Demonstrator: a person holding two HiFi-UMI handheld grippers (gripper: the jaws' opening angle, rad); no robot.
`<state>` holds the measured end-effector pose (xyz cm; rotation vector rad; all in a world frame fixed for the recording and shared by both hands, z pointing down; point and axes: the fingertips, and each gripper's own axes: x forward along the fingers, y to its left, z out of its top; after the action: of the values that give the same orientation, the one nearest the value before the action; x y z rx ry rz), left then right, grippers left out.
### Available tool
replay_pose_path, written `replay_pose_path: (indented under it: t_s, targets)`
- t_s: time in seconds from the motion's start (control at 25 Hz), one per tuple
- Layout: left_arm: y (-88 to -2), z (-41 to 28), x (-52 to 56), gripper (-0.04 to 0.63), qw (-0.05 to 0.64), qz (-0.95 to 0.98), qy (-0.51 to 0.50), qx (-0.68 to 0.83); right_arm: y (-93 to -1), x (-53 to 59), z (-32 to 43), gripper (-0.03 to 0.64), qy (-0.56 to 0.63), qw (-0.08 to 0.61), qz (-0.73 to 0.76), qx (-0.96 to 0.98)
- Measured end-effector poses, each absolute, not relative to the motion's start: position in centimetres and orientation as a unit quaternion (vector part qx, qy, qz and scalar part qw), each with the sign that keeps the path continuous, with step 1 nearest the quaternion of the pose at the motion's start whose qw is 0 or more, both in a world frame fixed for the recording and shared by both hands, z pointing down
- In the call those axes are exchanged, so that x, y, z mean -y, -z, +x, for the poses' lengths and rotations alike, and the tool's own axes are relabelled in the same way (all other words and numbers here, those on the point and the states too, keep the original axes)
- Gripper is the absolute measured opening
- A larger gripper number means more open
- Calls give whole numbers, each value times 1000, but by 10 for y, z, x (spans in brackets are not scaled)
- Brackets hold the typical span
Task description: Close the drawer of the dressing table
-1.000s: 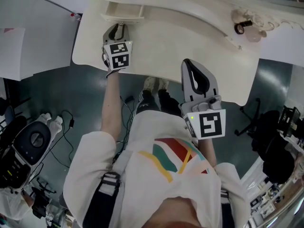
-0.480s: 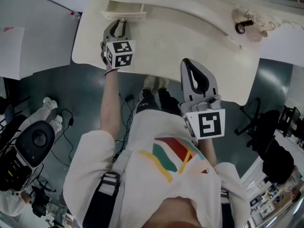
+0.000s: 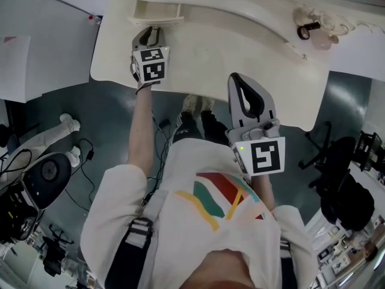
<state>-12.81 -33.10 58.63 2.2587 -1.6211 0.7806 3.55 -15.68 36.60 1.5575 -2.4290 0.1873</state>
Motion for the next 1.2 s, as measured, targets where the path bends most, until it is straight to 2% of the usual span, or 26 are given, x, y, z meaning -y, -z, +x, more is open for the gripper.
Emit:
replay_pose_path:
  t_s: [0.36, 1.2]
  targets:
    - [-586, -127, 333, 89, 119, 766, -270, 571, -366, 155, 40, 0, -65, 123, 539, 831]
    - [-576, -126, 337, 80, 0, 810, -299, 505, -380, 152, 35, 0, -94, 138, 527, 833]
